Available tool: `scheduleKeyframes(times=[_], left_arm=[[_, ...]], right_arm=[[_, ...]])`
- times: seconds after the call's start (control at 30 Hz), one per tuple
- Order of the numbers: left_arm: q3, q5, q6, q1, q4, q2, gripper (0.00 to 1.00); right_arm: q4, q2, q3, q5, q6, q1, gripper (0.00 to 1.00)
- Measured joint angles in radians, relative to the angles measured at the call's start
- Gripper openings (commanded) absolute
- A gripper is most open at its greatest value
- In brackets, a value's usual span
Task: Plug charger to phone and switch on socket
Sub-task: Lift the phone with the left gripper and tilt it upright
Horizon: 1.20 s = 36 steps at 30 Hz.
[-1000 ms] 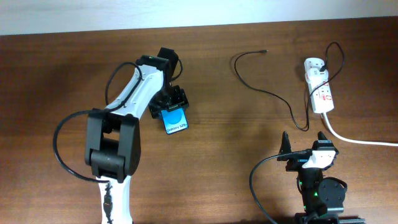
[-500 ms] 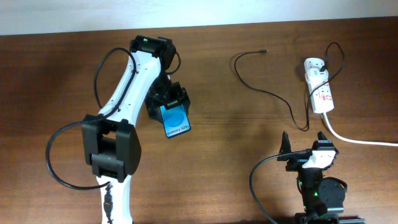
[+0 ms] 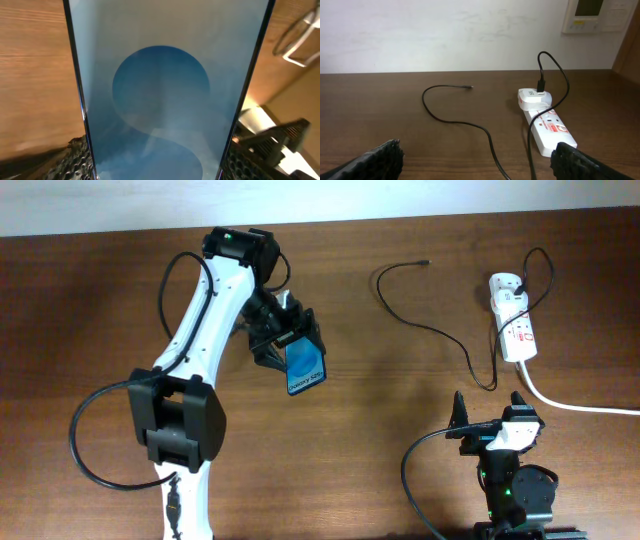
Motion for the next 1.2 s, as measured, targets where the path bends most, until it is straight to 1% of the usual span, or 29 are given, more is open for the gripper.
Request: scheduleKeyframes(times=[0.3, 0.43, 0.6, 1.2], left_arm=[[0.000, 0.196, 0.020, 0.005, 0.000, 0.000, 0.58], [0.000, 0.251, 0.024, 0.011, 0.000, 0.000, 0.58], [0.000, 0.272, 0.026, 0.013, 0.000, 0.000, 0.58], [0.000, 0.275, 0.038, 0.013, 0.000, 0.000, 0.58]], right_arm=[[0.000, 0.000, 0.000, 0.000, 0.000, 0.000, 0.98], [0.000, 0.000, 0.000, 0.000, 0.000, 0.000, 0.98], [0.000, 0.000, 0.000, 0.000, 0.000, 0.000, 0.98], [0.005, 0.000, 0.000, 0.000, 0.000, 0.000, 0.98]])
